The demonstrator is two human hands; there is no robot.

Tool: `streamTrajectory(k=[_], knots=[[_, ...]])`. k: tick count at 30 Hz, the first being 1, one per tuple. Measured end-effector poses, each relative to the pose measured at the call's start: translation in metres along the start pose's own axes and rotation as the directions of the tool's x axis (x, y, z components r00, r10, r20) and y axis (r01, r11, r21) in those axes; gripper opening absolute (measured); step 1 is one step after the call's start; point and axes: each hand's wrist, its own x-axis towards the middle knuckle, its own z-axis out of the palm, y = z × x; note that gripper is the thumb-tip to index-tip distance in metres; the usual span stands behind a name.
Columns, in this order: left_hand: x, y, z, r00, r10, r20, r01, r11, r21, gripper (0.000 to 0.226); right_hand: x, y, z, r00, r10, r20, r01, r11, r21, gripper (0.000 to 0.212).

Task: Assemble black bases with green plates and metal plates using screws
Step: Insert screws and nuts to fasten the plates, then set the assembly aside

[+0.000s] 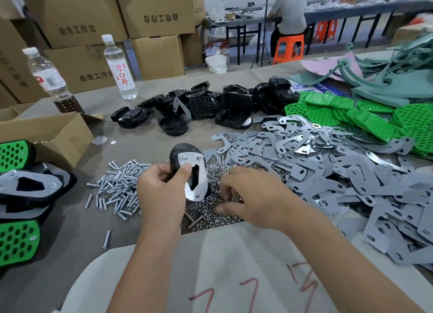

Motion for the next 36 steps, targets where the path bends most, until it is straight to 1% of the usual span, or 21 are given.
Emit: streamTrajectory(k=[3, 4, 6, 7, 9, 11, 13, 16, 17, 19, 21, 24, 25, 27, 28, 31, 36], knots=[[0.002, 0.0, -0.002, 0.999, -0.039, -0.007, 0.038, 0.999, -0.029, 0.02, 0.002, -0.003, 0.002, 1.0, -0.026, -0.01, 0.027, 0.996, 0.087, 0.027], [0.003, 0.0, -0.002, 0.999, -0.051, -0.007, 0.051, 0.998, -0.038, 0.019, 0.002, -0.003, 0.003, 0.999, -0.016, -0.047, 0.021, 0.993, 0.12, 0.026], [0.005, -0.002, -0.002, 0.998, -0.068, -0.001, 0.068, 0.997, -0.048, 0.009, 0.003, 0.0, 0.005, 0.983, 0.022, -0.181, 0.021, 0.972, 0.236, 0.024], [0.005, -0.002, -0.002, 0.997, -0.08, 0.004, 0.08, 0.996, -0.05, 0.009, 0.003, 0.003, 0.005, 0.965, 0.047, -0.257, 0.032, 0.955, 0.295, 0.022], [0.005, -0.002, -0.003, 0.996, -0.084, 0.031, 0.086, 0.996, -0.041, 0.022, 0.003, 0.006, 0.005, 0.921, 0.108, -0.375, 0.054, 0.916, 0.396, 0.02], [0.004, -0.002, -0.003, 0.992, -0.092, 0.089, 0.094, 0.995, -0.021, 0.027, 0.004, 0.007, 0.006, 0.869, 0.211, -0.447, 0.067, 0.845, 0.53, 0.018], [0.001, -0.001, -0.002, 0.976, -0.112, 0.186, 0.114, 0.993, -0.002, 0.026, 0.005, 0.007, 0.006, 0.818, 0.297, -0.493, 0.11, 0.76, 0.641, 0.015], [-0.005, 0.001, 0.002, 0.928, -0.111, 0.355, 0.095, 0.994, 0.063, 0.025, 0.005, 0.006, 0.005, 0.799, 0.33, -0.503, 0.196, 0.648, 0.736, 0.019], [-0.007, 0.002, 0.003, 0.914, -0.105, 0.391, 0.08, 0.994, 0.081, 0.028, 0.005, 0.005, 0.005, 0.803, 0.318, -0.504, 0.221, 0.626, 0.747, 0.021], [-0.01, 0.001, 0.004, 0.896, -0.107, 0.431, 0.069, 0.992, 0.103, 0.034, 0.004, 0.003, 0.006, 0.818, 0.28, -0.503, 0.242, 0.626, 0.741, 0.023], [-0.009, 0.002, 0.002, 0.883, -0.13, 0.451, 0.09, 0.99, 0.109, 0.033, 0.005, 0.003, 0.007, 0.825, 0.258, -0.503, 0.248, 0.634, 0.732, 0.018], [-0.007, 0.003, -0.002, 0.86, -0.176, 0.479, 0.147, 0.984, 0.097, 0.021, 0.006, 0.007, 0.007, 0.847, 0.233, -0.478, 0.268, 0.588, 0.763, 0.015], [-0.008, 0.005, -0.003, 0.853, -0.185, 0.488, 0.161, 0.983, 0.091, 0.022, 0.006, 0.008, 0.007, 0.857, 0.209, -0.471, 0.282, 0.574, 0.769, 0.015], [-0.009, 0.005, -0.003, 0.847, -0.194, 0.495, 0.179, 0.981, 0.078, 0.036, 0.006, 0.007, 0.008, 0.877, 0.159, -0.452, 0.305, 0.543, 0.783, 0.015], [-0.009, 0.004, -0.002, 0.851, -0.196, 0.487, 0.186, 0.98, 0.07, 0.038, 0.006, 0.007, 0.009, 0.883, 0.149, -0.445, 0.306, 0.536, 0.787, 0.014], [-0.007, 0.004, -0.003, 0.866, -0.223, 0.447, 0.218, 0.974, 0.065, 0.036, 0.009, 0.01, 0.011, 0.883, 0.159, -0.442, 0.301, 0.531, 0.792, 0.013], [-0.004, 0.0, -0.005, 0.839, -0.24, 0.488, 0.248, 0.968, 0.051, 0.031, 0.009, 0.012, 0.012, 0.894, 0.145, -0.424, 0.296, 0.518, 0.802, 0.012]])
